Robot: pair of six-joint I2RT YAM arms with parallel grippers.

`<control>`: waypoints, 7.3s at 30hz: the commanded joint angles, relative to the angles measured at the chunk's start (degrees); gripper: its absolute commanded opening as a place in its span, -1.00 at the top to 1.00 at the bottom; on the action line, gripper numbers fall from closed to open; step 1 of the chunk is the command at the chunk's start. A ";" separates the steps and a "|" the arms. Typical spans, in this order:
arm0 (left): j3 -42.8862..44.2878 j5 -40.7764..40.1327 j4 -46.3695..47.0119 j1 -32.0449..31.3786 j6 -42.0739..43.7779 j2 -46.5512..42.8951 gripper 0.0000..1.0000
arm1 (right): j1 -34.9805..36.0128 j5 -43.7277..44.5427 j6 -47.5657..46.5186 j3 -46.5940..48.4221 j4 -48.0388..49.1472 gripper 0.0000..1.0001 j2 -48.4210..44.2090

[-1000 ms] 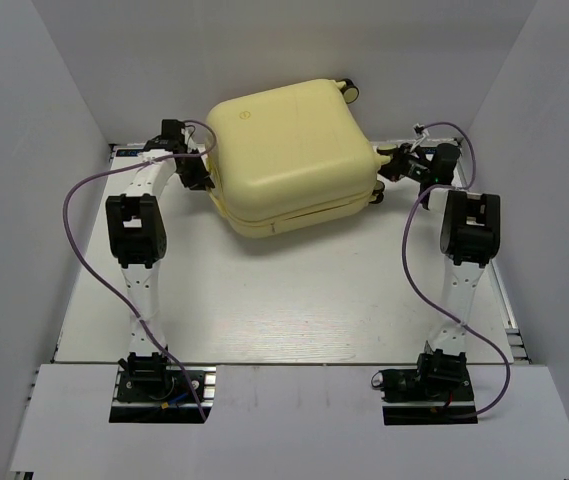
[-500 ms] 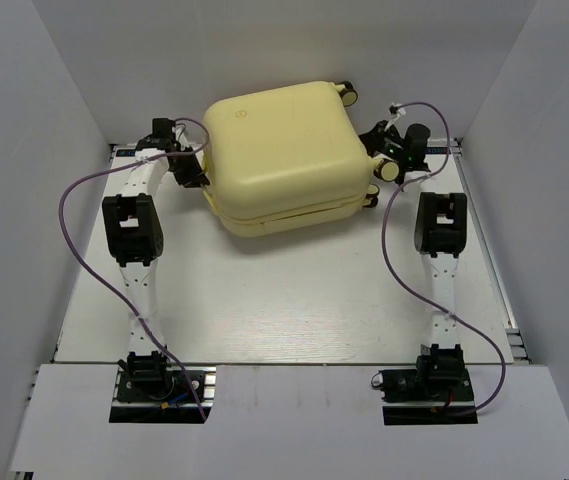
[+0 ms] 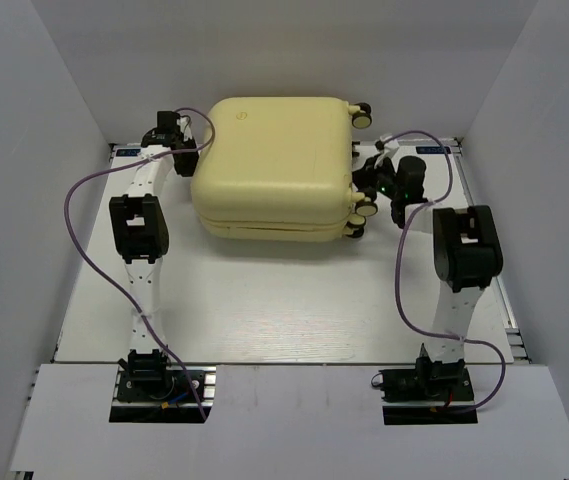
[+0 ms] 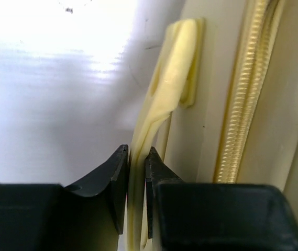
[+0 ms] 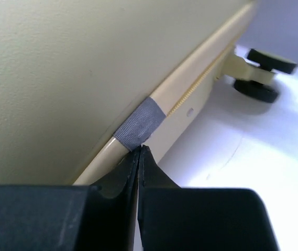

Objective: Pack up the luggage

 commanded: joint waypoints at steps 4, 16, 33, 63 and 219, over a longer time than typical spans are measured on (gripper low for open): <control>-1.12 1.23 0.04 -5.11 1.05 -2.57 0.94 | 10.58 -9.43 -1.99 -15.00 5.47 1.00 -17.36; -6.86 -7.89 1.19 -5.64 4.73 -6.45 1.00 | 13.67 29.41 3.63 -29.80 -4.90 1.00 -31.90; -5.00 -20.99 -5.93 -0.54 -0.88 -16.18 -1.00 | 12.44 23.10 8.74 -26.80 2.48 1.00 -25.47; -29.61 -24.68 -23.16 -31.90 -6.32 -59.35 -0.85 | 31.68 39.79 2.50 -32.17 -8.68 1.00 -36.64; -34.43 -39.06 -13.60 -26.54 -1.42 -55.22 -1.00 | 10.86 7.00 1.46 22.77 -9.55 1.00 13.12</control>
